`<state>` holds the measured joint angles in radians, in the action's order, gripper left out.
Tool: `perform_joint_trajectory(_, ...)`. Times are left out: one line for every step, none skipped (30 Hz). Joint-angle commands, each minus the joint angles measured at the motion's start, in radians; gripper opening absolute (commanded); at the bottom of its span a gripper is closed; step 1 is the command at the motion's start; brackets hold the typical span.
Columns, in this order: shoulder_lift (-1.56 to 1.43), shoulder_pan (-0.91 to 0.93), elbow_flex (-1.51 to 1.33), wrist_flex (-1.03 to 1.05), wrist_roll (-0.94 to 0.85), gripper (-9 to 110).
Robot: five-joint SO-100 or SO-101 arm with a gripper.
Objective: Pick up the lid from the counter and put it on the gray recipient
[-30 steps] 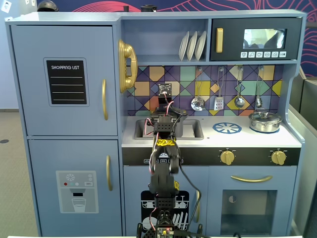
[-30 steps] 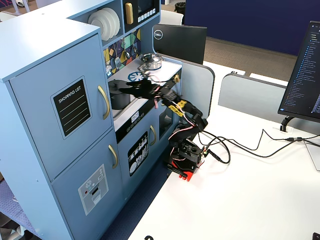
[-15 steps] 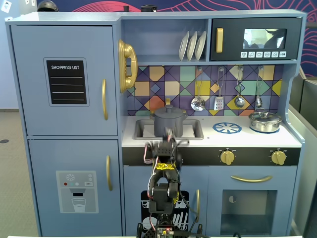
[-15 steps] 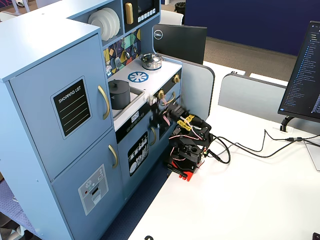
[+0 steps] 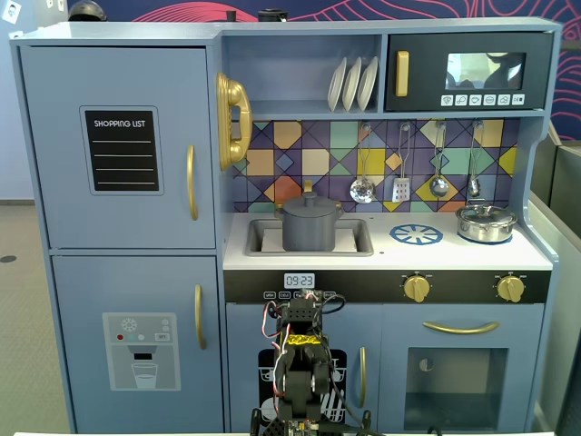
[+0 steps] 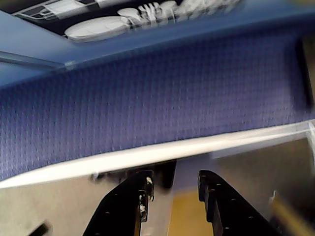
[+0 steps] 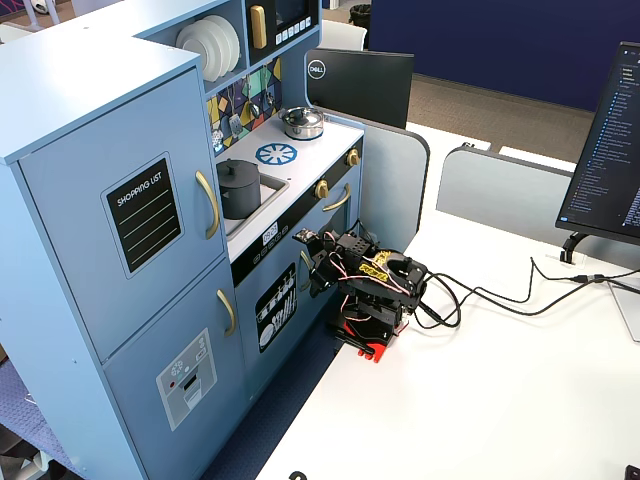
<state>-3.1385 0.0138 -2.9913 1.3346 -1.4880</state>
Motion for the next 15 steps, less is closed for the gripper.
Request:
perform_joint_trajectory(-0.040, 0.020, -0.011, 0.196, -0.031, 2)
perform_joint_trajectory(-0.040, 0.018, -0.011, 0.195, -0.023, 2)
perform_joint_trajectory(-0.040, 0.015, -0.011, 0.195, -0.023, 2)
perform_joint_trajectory(-0.040, 0.015, -0.011, 0.195, -0.023, 3)
perform_joint_trajectory(-0.040, 0.015, -0.011, 0.195, -0.023, 3)
perform_joint_trajectory(-0.040, 0.017, -0.011, 0.195, -0.023, 4)
perform_joint_trajectory(-0.040, 0.017, -0.011, 0.195, -0.023, 4)
perform_joint_trajectory(-0.040, 0.017, -0.011, 0.195, -0.023, 4)
perform_joint_trajectory(-0.040, 0.017, -0.011, 0.195, -0.023, 4)
perform_joint_trajectory(-0.040, 0.017, -0.011, 0.195, -0.023, 4)
perform_joint_trajectory(-0.040, 0.017, -0.011, 0.195, -0.023, 4)
perform_joint_trajectory(-0.040, 0.017, -0.011, 0.195, -0.023, 4)
perform_joint_trajectory(-0.040, 0.017, -0.011, 0.195, -0.023, 4)
perform_joint_trajectory(-0.040, 0.017, -0.011, 0.195, -0.023, 4)
perform_joint_trajectory(-0.040, 0.017, -0.011, 0.195, -0.023, 4)
